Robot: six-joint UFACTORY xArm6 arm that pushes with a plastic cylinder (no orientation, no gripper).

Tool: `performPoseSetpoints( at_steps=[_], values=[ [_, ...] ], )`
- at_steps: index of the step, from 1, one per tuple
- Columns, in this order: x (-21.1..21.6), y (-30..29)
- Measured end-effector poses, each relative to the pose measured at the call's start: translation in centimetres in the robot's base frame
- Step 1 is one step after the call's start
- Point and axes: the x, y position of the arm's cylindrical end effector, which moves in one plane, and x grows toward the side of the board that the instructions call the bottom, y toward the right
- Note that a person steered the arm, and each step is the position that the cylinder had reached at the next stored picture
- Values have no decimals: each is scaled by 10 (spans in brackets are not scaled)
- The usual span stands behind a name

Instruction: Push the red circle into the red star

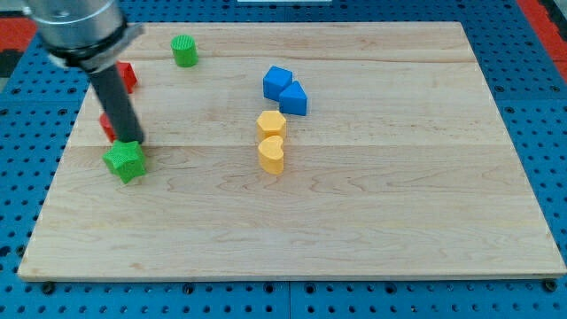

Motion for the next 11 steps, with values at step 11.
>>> performPoseSetpoints(
  at_steps=[11],
  values=[
    [25,72]
  ],
)
